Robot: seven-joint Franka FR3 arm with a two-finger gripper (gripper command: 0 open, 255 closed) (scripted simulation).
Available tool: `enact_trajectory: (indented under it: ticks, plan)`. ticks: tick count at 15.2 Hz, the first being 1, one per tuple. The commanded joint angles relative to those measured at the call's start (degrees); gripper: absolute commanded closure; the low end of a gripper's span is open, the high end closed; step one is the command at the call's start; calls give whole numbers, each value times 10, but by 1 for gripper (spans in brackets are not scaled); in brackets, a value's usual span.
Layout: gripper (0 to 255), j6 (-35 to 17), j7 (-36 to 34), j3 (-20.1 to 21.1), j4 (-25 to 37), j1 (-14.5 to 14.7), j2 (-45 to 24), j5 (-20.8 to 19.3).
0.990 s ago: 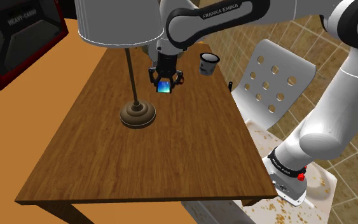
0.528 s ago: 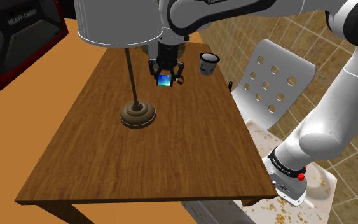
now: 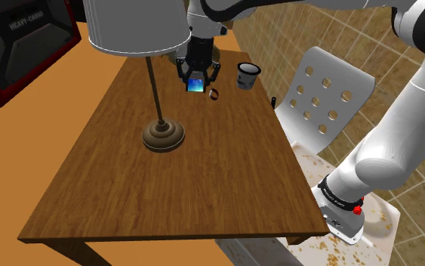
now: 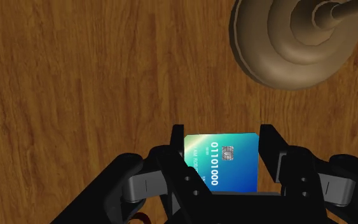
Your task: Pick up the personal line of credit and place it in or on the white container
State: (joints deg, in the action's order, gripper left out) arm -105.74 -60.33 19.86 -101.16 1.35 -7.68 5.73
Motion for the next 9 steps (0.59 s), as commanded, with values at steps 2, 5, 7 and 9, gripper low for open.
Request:
enact_trajectory:
  ticks: [2, 5, 7, 9]
  plan:
    - [255, 23, -1, 0, 20, 0, 3, 1]
    - [255, 34, 11, -6, 24, -8, 10, 3]
    - [255, 37, 39, -17, 13, -24, 21, 6]
    - [255, 41, 66, -29, 5, -39, 29, 8]
